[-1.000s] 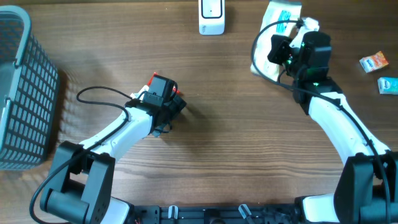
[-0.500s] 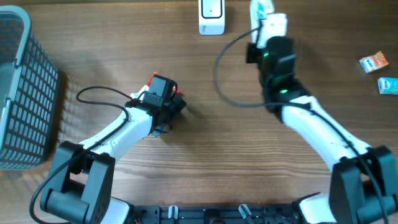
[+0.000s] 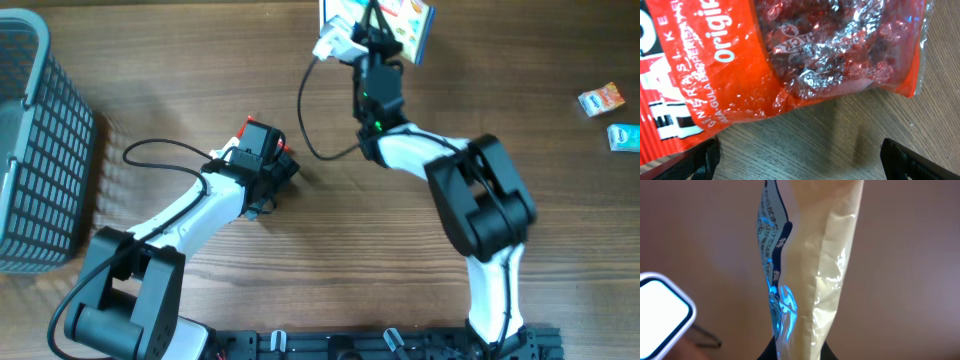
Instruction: Scan the item barcode
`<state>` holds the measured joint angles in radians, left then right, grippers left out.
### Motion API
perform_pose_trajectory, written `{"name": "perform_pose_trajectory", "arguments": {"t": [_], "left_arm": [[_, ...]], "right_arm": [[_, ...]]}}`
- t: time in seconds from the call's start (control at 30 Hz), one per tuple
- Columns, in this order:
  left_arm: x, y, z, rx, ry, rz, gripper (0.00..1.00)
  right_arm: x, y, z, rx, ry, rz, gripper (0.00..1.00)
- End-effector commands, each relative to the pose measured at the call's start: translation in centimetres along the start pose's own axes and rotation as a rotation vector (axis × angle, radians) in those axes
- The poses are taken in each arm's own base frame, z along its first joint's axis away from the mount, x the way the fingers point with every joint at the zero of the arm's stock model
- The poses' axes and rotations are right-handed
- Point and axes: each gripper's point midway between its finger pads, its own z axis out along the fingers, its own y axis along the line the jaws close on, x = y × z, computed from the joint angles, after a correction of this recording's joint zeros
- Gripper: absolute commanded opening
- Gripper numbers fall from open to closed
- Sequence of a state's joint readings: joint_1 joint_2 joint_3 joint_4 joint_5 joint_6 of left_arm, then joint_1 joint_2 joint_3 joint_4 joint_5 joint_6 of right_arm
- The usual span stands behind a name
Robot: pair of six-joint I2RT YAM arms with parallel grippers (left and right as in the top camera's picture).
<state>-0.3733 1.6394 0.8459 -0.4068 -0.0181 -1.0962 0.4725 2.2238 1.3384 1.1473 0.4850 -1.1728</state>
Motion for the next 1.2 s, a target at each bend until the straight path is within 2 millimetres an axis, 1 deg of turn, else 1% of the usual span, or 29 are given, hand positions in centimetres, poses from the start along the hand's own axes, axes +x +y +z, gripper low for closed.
{"name": "perform_pose_trajectory", "arguments": {"t": [0.0,0.07,0.1,0.2,0.27,0.3,0.4,0.43,0.5,0.7,0.8,0.83,0.87,0.93,0.97,1.0,1.03,1.07,1.1,1.13,1.17], "left_arm": [[-0.2,0.2,-0.1,-0.005,-0.016,0.018,1.00],[-0.2,0.2,-0.1,-0.005,-0.016,0.018,1.00],[-0.2,0.2,-0.1,-0.005,-0.016,0.018,1.00],[-0.2,0.2,-0.1,-0.005,-0.016,0.018,1.00],[-0.2,0.2,-0.1,-0.005,-0.016,0.018,1.00],[-0.2,0.2,-0.1,-0.005,-0.016,0.018,1.00],[-0.2,0.2,-0.1,-0.005,-0.016,0.018,1.00],[-0.2,0.2,-0.1,-0.005,-0.016,0.018,1.00],[-0.2,0.2,-0.1,-0.005,-0.016,0.018,1.00],[-0.2,0.2,-0.1,-0.005,-0.016,0.018,1.00],[-0.2,0.2,-0.1,-0.005,-0.016,0.018,1.00],[-0.2,0.2,-0.1,-0.005,-0.016,0.018,1.00],[-0.2,0.2,-0.1,-0.005,-0.016,0.018,1.00],[-0.2,0.2,-0.1,-0.005,-0.016,0.018,1.00],[-0.2,0.2,-0.1,-0.005,-0.016,0.018,1.00],[-0.2,0.2,-0.1,-0.005,-0.016,0.018,1.00],[-0.2,0.2,-0.1,-0.005,-0.016,0.018,1.00],[-0.2,0.2,-0.1,-0.005,-0.016,0.018,1.00],[-0.2,0.2,-0.1,-0.005,-0.016,0.018,1.00],[-0.2,0.2,-0.1,-0.005,-0.016,0.018,1.00],[-0.2,0.2,-0.1,-0.005,-0.016,0.018,1.00]], "right_arm": [[-4.3,-1.4,3.5,0.048,-0.107,-0.044,0.05],[-4.9,0.9,4.5,-0.043,-0.129,-0.079,0.04],[-5.1,1.8,4.6,-0.069,-0.143,-0.088,0.05],[-5.9,4.1,4.0,-0.109,-0.210,-0.112,0.05],[-5.8,5.6,3.6,-0.140,-0.215,-0.094,0.05],[-5.7,6.7,3.4,-0.167,-0.210,-0.079,0.04],[-5.4,9.6,2.5,-0.223,-0.207,-0.098,0.05],[-5.5,10.3,2.3,-0.233,-0.210,-0.101,0.05],[-5.7,10.8,2.0,-0.240,-0.213,-0.102,0.05],[-5.8,10.9,1.9,-0.239,-0.213,-0.105,0.05],[-5.7,10.8,2.0,-0.230,-0.218,-0.152,0.05],[-5.3,10.1,2.3,-0.207,-0.207,-0.163,0.05],[-4.7,9.3,2.8,-0.176,-0.188,-0.167,0.05],[-2.4,6.8,4.0,-0.090,-0.115,-0.153,0.05],[-0.6,5.0,4.7,-0.031,-0.061,-0.143,0.05],[1.6,3.0,5.4,0.036,0.008,-0.121,0.04],[3.6,1.4,5.8,0.087,0.071,-0.097,0.04],[6.7,-0.5,6.2,0.146,0.164,-0.072,0.04],[10.2,-2.3,6.4,0.201,0.269,-0.056,0.04],[13.8,-4.0,6.3,0.256,0.377,-0.035,0.04],[16.8,-5.4,6.0,0.306,0.463,-0.010,0.04]]}}
